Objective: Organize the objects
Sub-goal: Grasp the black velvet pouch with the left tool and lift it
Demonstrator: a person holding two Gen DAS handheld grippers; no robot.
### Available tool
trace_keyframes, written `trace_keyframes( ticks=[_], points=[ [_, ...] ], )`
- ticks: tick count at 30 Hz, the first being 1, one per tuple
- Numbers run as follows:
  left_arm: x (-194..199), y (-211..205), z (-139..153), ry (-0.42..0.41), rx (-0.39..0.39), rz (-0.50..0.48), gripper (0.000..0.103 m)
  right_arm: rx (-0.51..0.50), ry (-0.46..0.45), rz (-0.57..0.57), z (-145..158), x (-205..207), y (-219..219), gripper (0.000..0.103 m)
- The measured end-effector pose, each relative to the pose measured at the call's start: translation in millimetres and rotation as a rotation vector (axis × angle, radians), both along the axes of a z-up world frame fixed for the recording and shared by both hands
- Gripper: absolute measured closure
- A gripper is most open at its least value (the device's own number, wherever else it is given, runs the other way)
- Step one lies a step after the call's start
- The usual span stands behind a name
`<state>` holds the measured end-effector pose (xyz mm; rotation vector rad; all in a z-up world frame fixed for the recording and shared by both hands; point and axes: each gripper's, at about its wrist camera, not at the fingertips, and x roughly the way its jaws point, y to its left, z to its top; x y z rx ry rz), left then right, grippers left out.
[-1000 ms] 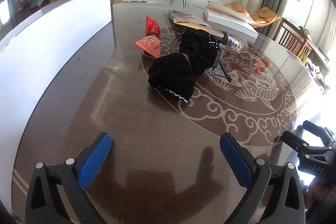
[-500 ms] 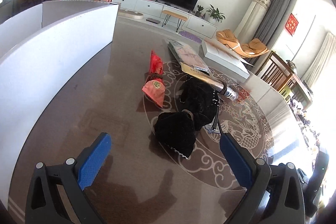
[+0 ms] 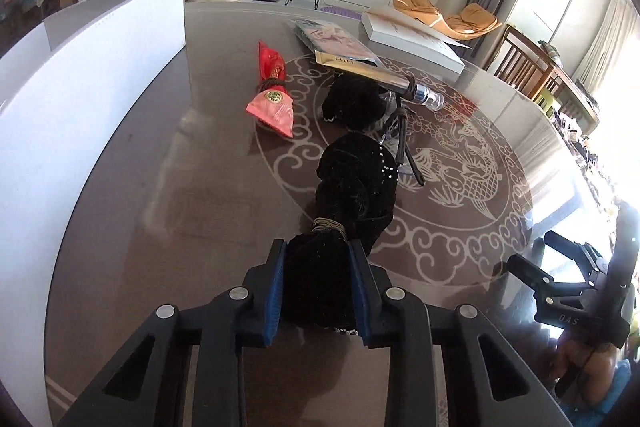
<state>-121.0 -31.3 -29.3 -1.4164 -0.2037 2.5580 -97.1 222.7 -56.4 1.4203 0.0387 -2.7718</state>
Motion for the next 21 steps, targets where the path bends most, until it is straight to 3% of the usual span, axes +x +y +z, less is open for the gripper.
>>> trace_keyframes(
  ticks=[3, 5, 6, 14, 19, 21],
  points=[
    [20, -4, 1, -0.018, -0.023, 0.036, 0.059, 0.000, 0.000, 0.000, 0, 0, 0, 0.000],
    [20, 0, 3, 0.013, -0.041, 0.039, 0.032, 0.000, 0.000, 0.000, 0, 0, 0, 0.000],
    [18, 2, 3, 0.027, -0.053, 0.040, 0.027, 0.000, 0.000, 0.000, 0, 0, 0, 0.000],
    [-4, 26, -16, 0.039, -0.144, -0.015, 0.026, 0.000, 0.000, -0.001, 0, 0, 0, 0.000],
    [2, 20, -20, 0.092, -0.208, 0.044, 0.027, -0.001, -0.001, -0.006, 0, 0, 0, 0.000],
    [3, 12, -18, 0.095, -0.181, 0.079, 0.027, -0.001, -0.001, -0.006, 0, 0, 0, 0.000]
  ],
)
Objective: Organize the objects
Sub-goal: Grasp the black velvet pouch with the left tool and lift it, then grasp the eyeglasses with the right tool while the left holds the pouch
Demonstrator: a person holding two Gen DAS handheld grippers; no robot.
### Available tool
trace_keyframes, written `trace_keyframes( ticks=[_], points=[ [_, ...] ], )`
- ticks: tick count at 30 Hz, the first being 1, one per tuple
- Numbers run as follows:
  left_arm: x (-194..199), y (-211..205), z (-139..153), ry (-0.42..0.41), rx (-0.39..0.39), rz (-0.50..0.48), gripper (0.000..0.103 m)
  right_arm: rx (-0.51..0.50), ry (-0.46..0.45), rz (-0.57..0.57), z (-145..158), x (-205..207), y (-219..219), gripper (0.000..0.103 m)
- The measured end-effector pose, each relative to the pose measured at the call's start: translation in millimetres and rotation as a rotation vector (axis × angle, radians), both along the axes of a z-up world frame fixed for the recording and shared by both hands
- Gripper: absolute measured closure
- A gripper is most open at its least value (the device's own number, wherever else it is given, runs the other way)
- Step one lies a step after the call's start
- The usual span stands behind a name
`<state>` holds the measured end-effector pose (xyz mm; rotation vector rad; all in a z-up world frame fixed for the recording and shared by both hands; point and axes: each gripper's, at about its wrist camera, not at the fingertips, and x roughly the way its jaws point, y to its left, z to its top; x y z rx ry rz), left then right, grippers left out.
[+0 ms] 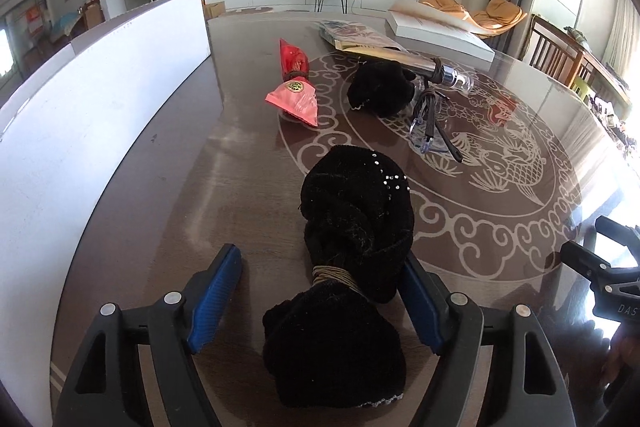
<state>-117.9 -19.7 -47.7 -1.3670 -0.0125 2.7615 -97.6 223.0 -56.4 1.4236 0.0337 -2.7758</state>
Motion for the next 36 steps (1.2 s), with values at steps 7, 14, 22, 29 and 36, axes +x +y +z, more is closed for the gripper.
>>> trace_keyframes(
  ticks=[7, 14, 22, 29, 36],
  points=[
    [-3, 0, -1, -0.002, -0.022, 0.020, 0.027, 0.000, 0.000, 0.000, 0, 0, 0, 0.000],
    [-3, -3, -3, -0.014, -0.037, 0.049, 0.017, -0.001, -0.002, -0.003, 0, 0, 0, 0.000],
    [-4, -7, -3, -0.020, -0.036, 0.073, 0.014, 0.000, -0.002, -0.002, 0, 0, 0, 0.000],
    [-4, -7, -3, -0.020, -0.036, 0.073, 0.014, 0.004, -0.028, 0.021, 0, -5, -1, 0.000],
    [-6, -6, -3, -0.021, -0.037, 0.071, 0.013, -0.132, -0.140, 0.057, 34, -70, -16, 0.000]
  ],
)
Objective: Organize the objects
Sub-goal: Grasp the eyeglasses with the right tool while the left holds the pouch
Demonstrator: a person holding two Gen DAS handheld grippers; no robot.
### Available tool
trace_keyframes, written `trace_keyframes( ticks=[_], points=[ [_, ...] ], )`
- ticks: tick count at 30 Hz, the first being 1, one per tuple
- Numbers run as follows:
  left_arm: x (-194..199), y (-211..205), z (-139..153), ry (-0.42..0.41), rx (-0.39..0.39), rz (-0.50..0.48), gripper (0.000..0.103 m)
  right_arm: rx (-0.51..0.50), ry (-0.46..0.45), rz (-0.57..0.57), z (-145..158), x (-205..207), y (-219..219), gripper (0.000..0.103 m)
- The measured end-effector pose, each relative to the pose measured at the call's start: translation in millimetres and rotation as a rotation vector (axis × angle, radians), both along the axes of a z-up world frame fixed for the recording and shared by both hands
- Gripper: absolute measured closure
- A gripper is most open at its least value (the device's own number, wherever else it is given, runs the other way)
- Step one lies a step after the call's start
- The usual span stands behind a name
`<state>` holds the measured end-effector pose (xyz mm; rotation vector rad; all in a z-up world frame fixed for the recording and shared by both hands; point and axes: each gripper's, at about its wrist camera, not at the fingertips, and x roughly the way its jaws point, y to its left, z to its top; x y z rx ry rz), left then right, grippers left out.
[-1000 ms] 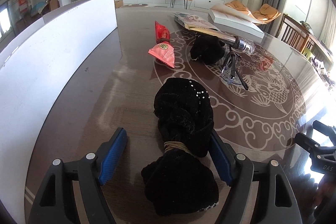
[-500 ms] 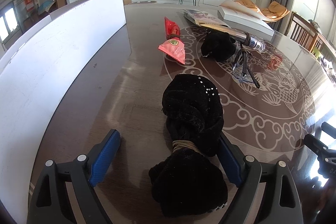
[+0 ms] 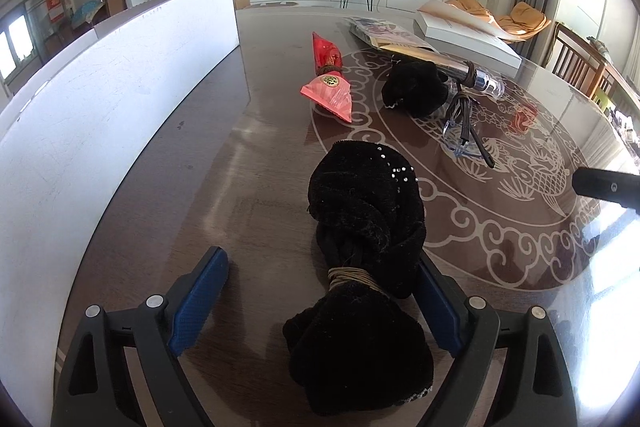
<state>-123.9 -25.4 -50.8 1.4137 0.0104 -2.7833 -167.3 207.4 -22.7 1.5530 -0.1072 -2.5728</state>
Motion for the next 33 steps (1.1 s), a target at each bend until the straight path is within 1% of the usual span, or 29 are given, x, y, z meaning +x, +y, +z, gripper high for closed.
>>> trace_keyframes(
  ticks=[2, 4, 7, 8, 9, 10, 12, 13, 14, 15, 16, 17, 18, 19, 22, 26, 27, 29, 33],
  points=[
    [0, 0, 0, 0.000, 0.000, 0.000, 0.013, -0.082, -0.019, 0.016, 10, -21, -16, 0.000],
    [0, 0, 0, 0.000, 0.000, 0.000, 0.013, -0.133, -0.045, 0.029, 14, -41, -36, 0.000],
    [-1, 1, 0, 0.000, 0.000, 0.000, 0.013, -0.132, -0.096, 0.036, 7, -68, -68, 0.006],
    [-1, 1, 0, 0.000, -0.001, 0.000, 0.013, -0.121, -0.114, 0.034, 3, -76, -78, 0.010],
    [-1, 1, 0, 0.001, -0.001, 0.000, 0.013, -0.107, -0.132, 0.030, -2, -82, -85, 0.017],
    [-1, 1, 0, 0.001, 0.000, 0.000, 0.013, -0.091, -0.148, 0.022, -7, -87, -90, 0.021],
    [-1, 1, 0, 0.001, -0.001, 0.000, 0.013, -0.070, -0.168, 0.008, -16, -94, -97, 0.032],
    [-1, 1, 0, 0.001, -0.001, 0.000, 0.013, -0.053, -0.167, 0.004, -18, -96, -100, 0.034],
    [-1, 1, 0, 0.000, 0.000, 0.000, 0.012, -0.025, -0.146, 0.006, -16, -96, -103, 0.044],
    [-1, 1, 0, -0.001, 0.000, -0.002, 0.012, -0.007, -0.138, 0.021, -16, -96, -106, 0.058],
    [-2, 2, -1, -0.002, -0.001, -0.004, 0.011, -0.001, -0.138, 0.039, -17, -95, -108, 0.063],
    [-2, 2, -1, -0.002, -0.001, -0.004, 0.011, 0.008, -0.134, 0.050, -16, -92, -109, 0.070],
    [-3, 2, -1, -0.002, -0.001, -0.005, 0.011, 0.008, -0.135, 0.065, -16, -88, -109, 0.081],
    [-3, 3, -1, -0.003, -0.001, -0.005, 0.011, 0.011, -0.136, 0.077, -15, -85, -109, 0.082],
    [-4, 3, -1, -0.003, 0.000, -0.006, 0.011, 0.026, -0.122, 0.101, -11, -69, -102, 0.083],
    [-4, 3, -1, -0.002, -0.003, -0.006, 0.011, 0.057, -0.120, 0.154, -8, -35, -86, 0.083],
    [-4, 3, -1, -0.004, 0.002, -0.009, 0.010, 0.062, -0.124, 0.168, -7, -24, -79, 0.083],
    [-5, 5, -2, -0.016, 0.012, -0.032, 0.001, 0.066, -0.138, 0.188, -7, -3, -66, 0.083],
    [-7, 3, -2, -0.013, 0.038, -0.041, 0.000, 0.077, -0.150, 0.209, -3, 29, -46, 0.082]
  ],
)
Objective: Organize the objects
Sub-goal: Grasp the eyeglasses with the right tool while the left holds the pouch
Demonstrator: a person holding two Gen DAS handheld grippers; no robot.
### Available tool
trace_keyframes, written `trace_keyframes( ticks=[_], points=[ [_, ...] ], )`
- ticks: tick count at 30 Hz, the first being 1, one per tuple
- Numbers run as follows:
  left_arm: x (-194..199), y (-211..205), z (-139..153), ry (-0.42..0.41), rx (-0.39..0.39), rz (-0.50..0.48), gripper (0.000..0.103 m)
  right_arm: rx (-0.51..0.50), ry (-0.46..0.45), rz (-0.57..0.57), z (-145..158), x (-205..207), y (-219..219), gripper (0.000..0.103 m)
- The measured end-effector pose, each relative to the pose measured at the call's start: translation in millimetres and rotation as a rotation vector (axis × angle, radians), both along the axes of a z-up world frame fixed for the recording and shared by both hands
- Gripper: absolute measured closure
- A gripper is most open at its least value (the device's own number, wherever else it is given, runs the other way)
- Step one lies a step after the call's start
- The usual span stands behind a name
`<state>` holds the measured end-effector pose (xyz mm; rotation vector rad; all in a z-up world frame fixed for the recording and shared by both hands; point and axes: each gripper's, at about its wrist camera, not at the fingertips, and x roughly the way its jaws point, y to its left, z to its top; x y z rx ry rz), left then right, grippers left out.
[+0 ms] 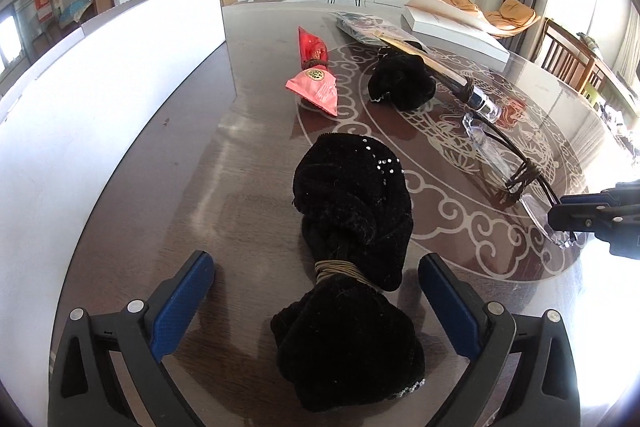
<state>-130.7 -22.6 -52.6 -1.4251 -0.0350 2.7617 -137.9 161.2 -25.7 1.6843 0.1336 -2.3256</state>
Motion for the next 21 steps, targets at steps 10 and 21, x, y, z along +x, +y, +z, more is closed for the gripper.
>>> trace_keyframes(
  ticks=[10, 21],
  points=[
    [4, -26, 7, -0.020, 0.241, -0.020, 0.000, 0.079, 0.043, 0.139, 28, -28, -18, 0.047],
    [0, 8, 11, -0.055, 0.029, -0.186, 0.075, 0.176, -0.035, 0.195, -4, -53, -51, 0.085]
  ],
)
